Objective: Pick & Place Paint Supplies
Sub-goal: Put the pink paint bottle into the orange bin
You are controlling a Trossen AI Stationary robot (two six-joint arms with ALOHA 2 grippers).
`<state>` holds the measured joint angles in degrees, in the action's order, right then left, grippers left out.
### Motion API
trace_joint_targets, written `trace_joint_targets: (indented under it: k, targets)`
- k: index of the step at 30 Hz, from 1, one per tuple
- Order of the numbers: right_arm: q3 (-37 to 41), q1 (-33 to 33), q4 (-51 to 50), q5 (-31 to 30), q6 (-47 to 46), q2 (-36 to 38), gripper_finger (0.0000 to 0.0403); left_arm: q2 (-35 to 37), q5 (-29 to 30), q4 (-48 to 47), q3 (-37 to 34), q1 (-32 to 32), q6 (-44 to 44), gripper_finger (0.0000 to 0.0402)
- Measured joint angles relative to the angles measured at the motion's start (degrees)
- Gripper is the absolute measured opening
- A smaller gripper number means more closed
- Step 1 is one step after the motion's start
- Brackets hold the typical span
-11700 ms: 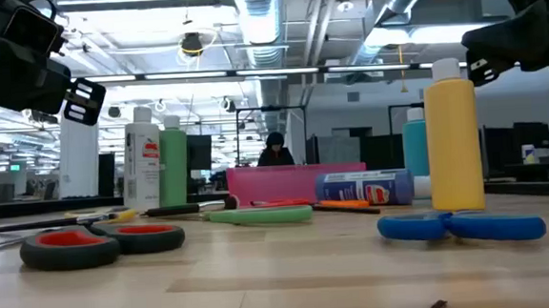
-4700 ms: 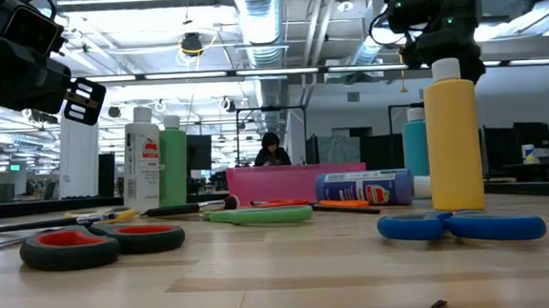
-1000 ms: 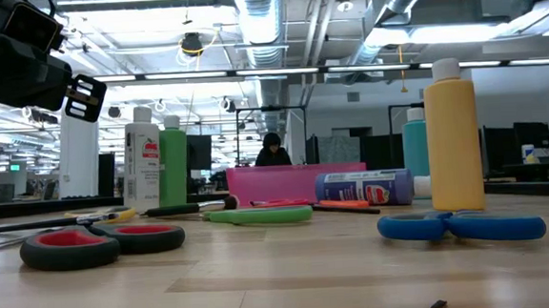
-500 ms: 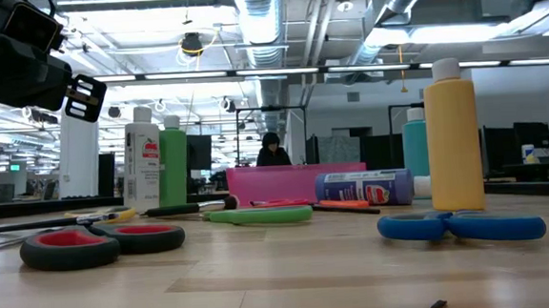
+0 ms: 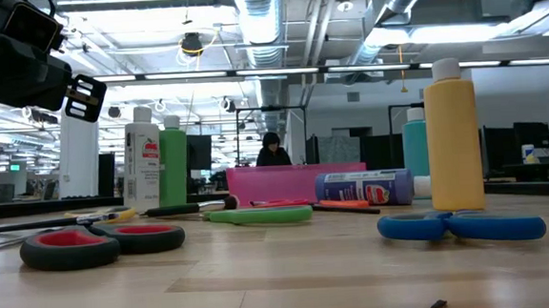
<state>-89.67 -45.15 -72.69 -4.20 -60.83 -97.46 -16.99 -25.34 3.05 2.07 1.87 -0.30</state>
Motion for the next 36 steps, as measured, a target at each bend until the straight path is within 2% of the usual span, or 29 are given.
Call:
trace_joint_targets:
  k: [8, 19, 36]
  targets:
    - [-2.02, -2.03, -1.42, -1.66, -0.91, -3.29, 0.0114, 0.00, -0.01, 0.00, 0.00, -0.01, 0.00, 0.0000]
    - [-1.38, -6.20, -0.48, -5.32, -4.54, -3.18, 0.0114, 0.00, 0.00, 0.00, 0.00, -0.02, 0.00, 0.0000]
    - [-1.35, -4.74, -0.35, -5.08, -5.80, -3.18, 0.0114, 0.00, 0.00, 0.00, 0.00, 0.00, 0.00, 0.0000]
